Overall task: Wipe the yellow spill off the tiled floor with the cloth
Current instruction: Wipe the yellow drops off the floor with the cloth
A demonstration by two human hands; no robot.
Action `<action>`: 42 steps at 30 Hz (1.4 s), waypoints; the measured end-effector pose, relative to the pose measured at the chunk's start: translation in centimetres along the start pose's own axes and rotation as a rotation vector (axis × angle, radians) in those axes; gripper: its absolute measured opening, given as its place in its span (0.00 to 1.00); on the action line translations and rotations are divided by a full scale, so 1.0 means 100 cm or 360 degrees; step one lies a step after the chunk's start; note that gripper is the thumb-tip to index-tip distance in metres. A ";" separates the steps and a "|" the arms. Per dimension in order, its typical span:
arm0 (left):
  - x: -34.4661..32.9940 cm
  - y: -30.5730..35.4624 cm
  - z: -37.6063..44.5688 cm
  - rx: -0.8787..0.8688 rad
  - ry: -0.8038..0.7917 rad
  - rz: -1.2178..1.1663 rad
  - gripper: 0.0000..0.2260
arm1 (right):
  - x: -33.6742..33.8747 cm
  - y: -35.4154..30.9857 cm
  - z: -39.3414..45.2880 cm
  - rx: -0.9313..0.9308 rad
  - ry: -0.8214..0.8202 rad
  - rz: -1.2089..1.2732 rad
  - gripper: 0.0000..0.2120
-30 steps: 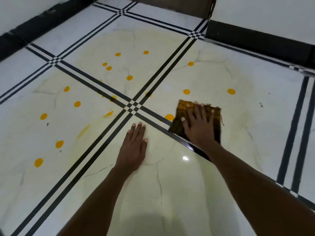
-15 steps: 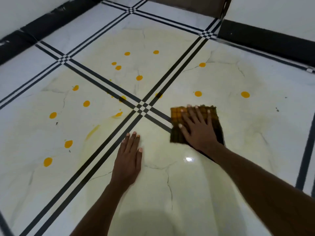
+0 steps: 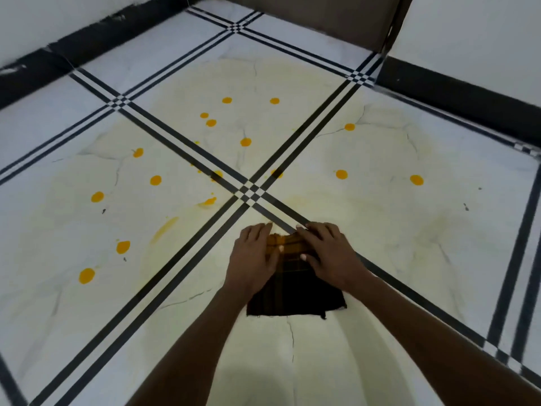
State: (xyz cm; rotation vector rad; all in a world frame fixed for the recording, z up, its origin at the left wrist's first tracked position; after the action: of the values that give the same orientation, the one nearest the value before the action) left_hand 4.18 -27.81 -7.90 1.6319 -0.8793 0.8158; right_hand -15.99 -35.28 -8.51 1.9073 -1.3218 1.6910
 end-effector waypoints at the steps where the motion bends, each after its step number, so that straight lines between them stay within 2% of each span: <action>1: -0.001 0.006 0.004 0.0042 -0.0039 0.0082 0.26 | 0.007 0.002 0.002 -0.0018 -0.0088 -0.0075 0.29; 3: 0.000 0.014 0.008 0.0115 -0.0073 0.0180 0.21 | 0.015 0.000 0.002 -0.0075 -0.0193 -0.0094 0.26; 5: 0.005 0.019 0.012 0.0160 -0.0061 0.0196 0.12 | 0.020 0.000 -0.001 -0.0155 -0.0233 0.0007 0.19; 7: 0.016 0.021 0.019 0.0130 0.0003 0.0155 0.08 | 0.031 0.005 -0.001 -0.0190 -0.0203 0.0063 0.11; 9: 0.037 0.027 0.031 -0.0027 0.0148 -0.0015 0.08 | 0.056 0.013 -0.002 -0.0177 -0.0034 0.0207 0.05; 12: 0.074 0.049 0.048 -0.0323 0.0311 -0.0393 0.05 | 0.106 0.025 -0.006 -0.0120 0.0309 0.0418 0.07; 15: 0.096 0.066 0.052 -0.0491 0.0341 -0.0439 0.03 | 0.152 0.022 -0.017 -0.0089 0.0314 0.0487 0.06; 18: 0.093 0.069 0.041 -0.0637 0.0271 -0.0211 0.06 | 0.162 0.022 -0.027 -0.0165 -0.0054 0.0270 0.07; 22: 0.053 0.054 0.018 -0.0716 -0.0019 0.0080 0.15 | 0.126 0.018 -0.042 -0.0395 -0.1138 -0.0147 0.18; 23: 0.043 0.045 0.015 -0.0675 -0.0054 0.0114 0.15 | 0.113 0.017 -0.043 -0.0457 -0.1258 -0.0164 0.20; 24: 0.032 0.035 0.014 -0.0613 -0.0065 0.0123 0.14 | 0.100 0.017 -0.044 -0.0491 -0.1221 -0.0133 0.20; 25: 0.023 0.024 0.013 -0.0541 -0.0045 0.0119 0.12 | 0.086 0.020 -0.043 -0.0504 -0.1039 -0.0089 0.19; 27: 0.010 0.001 0.017 -0.0366 0.0026 0.0147 0.08 | 0.063 0.021 -0.043 -0.0476 -0.0505 -0.0038 0.17; 29: -0.001 -0.015 0.020 -0.0179 0.0067 0.0209 0.11 | 0.040 0.020 -0.047 -0.0383 -0.0174 0.0118 0.15; 32: -0.018 -0.021 0.019 -0.0062 0.0083 0.0245 0.20 | 0.004 0.018 -0.058 -0.0324 0.0067 0.0033 0.17; 36: -0.036 -0.018 0.006 0.0001 0.0216 0.0176 0.23 | -0.013 0.041 -0.053 -0.0451 0.0401 -0.0088 0.22; 39: -0.038 -0.020 0.009 0.0001 0.0224 0.0147 0.22 | -0.014 0.049 -0.039 -0.0527 0.0454 -0.0165 0.24; 42: -0.038 -0.019 0.009 0.0028 0.0213 0.0129 0.22 | -0.024 0.047 -0.039 -0.0407 0.0403 -0.0215 0.27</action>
State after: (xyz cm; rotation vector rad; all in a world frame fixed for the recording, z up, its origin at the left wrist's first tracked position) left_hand 3.97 -27.81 -12.25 1.5455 -0.8499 0.9801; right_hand -21.90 -34.03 -11.17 1.5464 -1.2155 1.5529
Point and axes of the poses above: each hand's wrist, its own z-axis towards the middle knuckle, its own x-axis out of the back of the hand, y = z × x, the point moved 1 cm from there along z, towards the middle knuckle, and after that the axes turned 7 degrees about -y, right-handed, at the moved point
